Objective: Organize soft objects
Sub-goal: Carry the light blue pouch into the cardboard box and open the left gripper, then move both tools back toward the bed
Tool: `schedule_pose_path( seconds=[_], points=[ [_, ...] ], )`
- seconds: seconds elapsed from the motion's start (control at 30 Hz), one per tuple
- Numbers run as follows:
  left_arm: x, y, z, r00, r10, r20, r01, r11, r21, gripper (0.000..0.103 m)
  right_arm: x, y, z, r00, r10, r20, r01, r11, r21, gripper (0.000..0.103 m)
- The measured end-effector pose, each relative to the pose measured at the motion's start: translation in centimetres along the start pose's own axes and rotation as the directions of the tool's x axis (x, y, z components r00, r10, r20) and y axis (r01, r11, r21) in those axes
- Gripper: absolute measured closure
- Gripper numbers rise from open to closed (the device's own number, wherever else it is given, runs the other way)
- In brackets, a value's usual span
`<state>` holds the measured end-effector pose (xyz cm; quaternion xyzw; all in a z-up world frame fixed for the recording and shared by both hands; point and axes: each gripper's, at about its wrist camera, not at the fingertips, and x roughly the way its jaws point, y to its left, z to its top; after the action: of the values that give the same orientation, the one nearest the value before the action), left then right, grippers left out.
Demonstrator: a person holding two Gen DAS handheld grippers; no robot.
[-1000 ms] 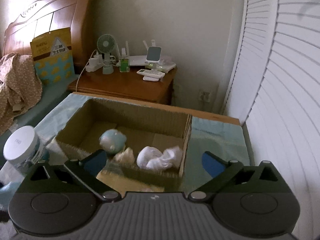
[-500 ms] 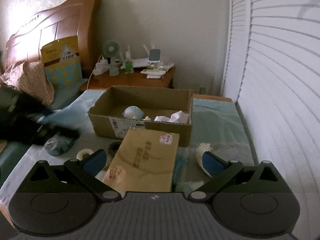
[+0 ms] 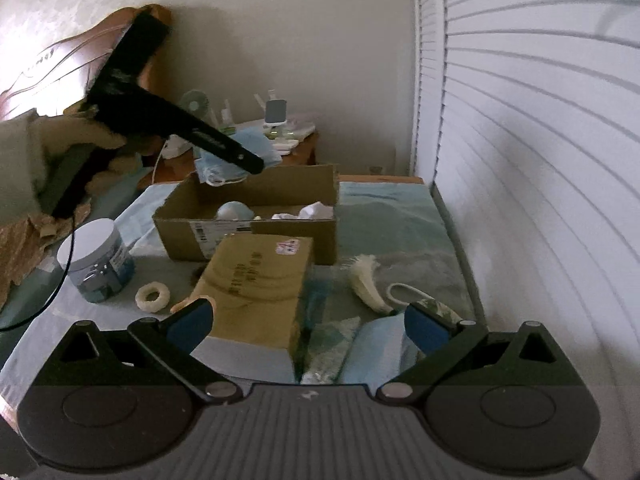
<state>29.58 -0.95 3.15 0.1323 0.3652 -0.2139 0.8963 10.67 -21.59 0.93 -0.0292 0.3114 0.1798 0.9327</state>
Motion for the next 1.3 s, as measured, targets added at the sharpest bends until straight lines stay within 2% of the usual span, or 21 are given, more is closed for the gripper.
schedule_pose_path(
  seconds=[0.13, 0.23, 0.27, 0.3, 0.33, 0.53, 0.7, 0.87, 1.07, 1.3],
  points=[
    [2.5, -0.1, 1.2, 1.000, 0.003, -0.027, -0.003, 0.999, 0.032, 0.067, 0.1, -0.8, -0.2, 1.000, -0.012, -0.013, 0.012, 1.000, 0.015, 0.000],
    [4.1, -0.2, 1.6, 0.999, 0.012, -0.039, -0.010, 0.999, 0.049, 0.062, 0.4, -1.3, -0.3, 1.000, -0.019, -0.024, 0.019, 1.000, 0.024, 0.000],
    [4.6, -0.3, 1.8, 0.999, 0.022, -0.042, -0.020, 0.998, 0.055, 0.048, 0.4, -1.4, -0.3, 0.999, -0.019, -0.025, 0.020, 0.999, 0.026, 0.000],
    [5.0, -0.4, 1.8, 0.998, 0.038, -0.041, -0.035, 0.998, 0.061, 0.030, 0.4, -1.6, -0.4, 0.999, -0.019, -0.026, 0.020, 0.999, 0.030, 0.000],
    [5.3, -0.5, 1.8, 0.997, 0.064, -0.031, -0.062, 0.996, 0.063, 0.025, 0.4, -1.7, -0.5, 0.999, -0.019, -0.029, 0.020, 0.999, 0.033, 0.000],
    [4.7, -0.7, 1.3, 0.995, 0.097, -0.036, -0.095, 0.994, 0.056, 0.023, 0.2, -2.0, -1.0, 0.999, -0.029, -0.041, 0.030, 0.999, 0.032, 0.000],
    [1.7, -1.2, 0.6, 0.995, 0.099, -0.009, -0.098, 0.994, 0.040, 0.015, 0.0, -1.8, -1.5, 0.998, -0.041, -0.054, 0.042, 0.999, 0.019, 0.000],
    [-1.8, -2.2, -1.0, 0.996, 0.091, 0.010, -0.092, 0.995, 0.025, 0.013, -0.2, -1.5, -2.2, 0.996, -0.058, -0.069, 0.059, 0.998, 0.007, 0.000],
    [-5.3, -3.2, -3.7, 0.996, 0.082, 0.021, -0.081, 0.996, -0.036, 0.012, -0.4, -1.2, -2.7, 0.995, -0.074, -0.073, 0.074, 0.997, -0.003, 0.000],
    [-8.5, -4.0, -7.6, 0.992, 0.119, 0.031, -0.114, 0.984, -0.137, 0.008, -0.7, -1.0, -3.1, 0.995, -0.077, -0.066, 0.077, 0.997, -0.004, 0.000]
  ],
)
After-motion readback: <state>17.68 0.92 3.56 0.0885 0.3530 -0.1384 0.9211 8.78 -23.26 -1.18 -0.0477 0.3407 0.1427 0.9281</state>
